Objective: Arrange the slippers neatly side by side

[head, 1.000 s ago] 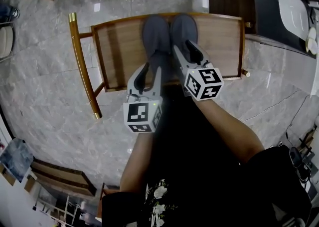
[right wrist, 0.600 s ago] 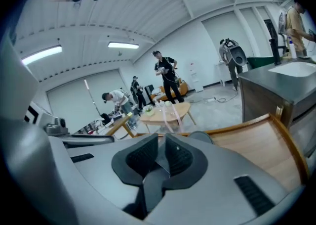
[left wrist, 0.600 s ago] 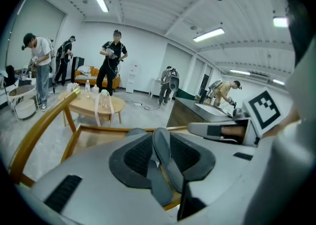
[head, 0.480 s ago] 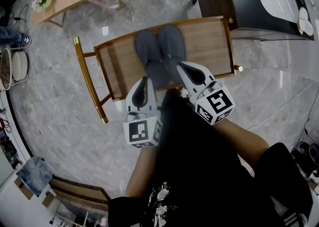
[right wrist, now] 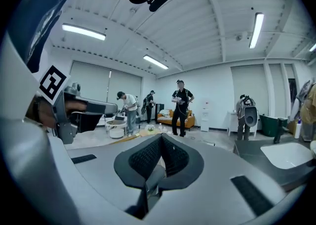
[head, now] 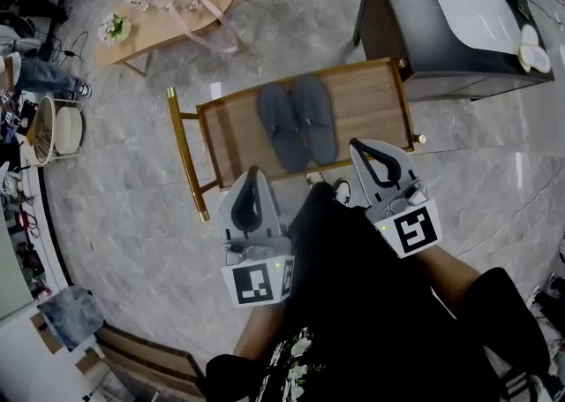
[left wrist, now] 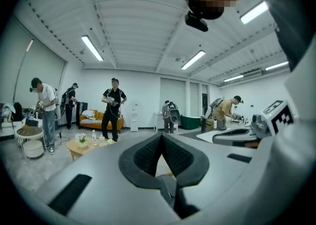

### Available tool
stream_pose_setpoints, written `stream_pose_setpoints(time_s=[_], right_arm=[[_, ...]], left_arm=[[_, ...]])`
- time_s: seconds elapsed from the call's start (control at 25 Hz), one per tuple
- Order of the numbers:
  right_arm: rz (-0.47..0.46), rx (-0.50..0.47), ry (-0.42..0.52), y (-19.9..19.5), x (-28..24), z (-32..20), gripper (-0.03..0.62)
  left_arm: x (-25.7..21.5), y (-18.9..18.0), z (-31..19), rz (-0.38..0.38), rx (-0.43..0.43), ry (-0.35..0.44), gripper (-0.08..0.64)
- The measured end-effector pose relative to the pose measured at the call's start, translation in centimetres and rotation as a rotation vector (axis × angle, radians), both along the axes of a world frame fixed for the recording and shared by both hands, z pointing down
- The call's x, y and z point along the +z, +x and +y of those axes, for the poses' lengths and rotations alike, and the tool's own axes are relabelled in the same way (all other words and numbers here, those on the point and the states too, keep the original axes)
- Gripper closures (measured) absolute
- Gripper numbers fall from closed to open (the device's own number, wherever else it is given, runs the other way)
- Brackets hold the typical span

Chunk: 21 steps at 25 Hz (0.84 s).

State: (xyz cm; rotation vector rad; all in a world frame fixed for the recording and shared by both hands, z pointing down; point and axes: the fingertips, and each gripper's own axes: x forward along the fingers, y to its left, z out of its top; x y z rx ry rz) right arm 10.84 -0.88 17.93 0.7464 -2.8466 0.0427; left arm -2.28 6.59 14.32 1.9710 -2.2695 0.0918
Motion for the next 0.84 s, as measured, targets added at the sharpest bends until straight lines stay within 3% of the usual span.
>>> stream_pose_setpoints(time_s=[0.12,0.36,0.6,0.84], right_arm=[[-0.051,-0.006,0.069,-0.3,-1.8,0.1,0.594],[-0.082,-0.004,0.125,0.8,-4.6,1.2,0.594],[-0.094,-0.015,0.153,1.2,-5.7,1.3,0.594],[-0.11,-0.014,0.161,1.2,-6.2,1.4,0.594]], left_arm=[[0.0,0.5,0.5,-0.029,-0.004,0.002,0.557],[-1.7,1.9,1.1,-0.011,0.004,0.039,0.557],[-3.0,2.7,1.0,-0.078,0.018,0.072,0.557],[-2.9,3.0,1.1,-0.084,0.024,0.07,0.557]])
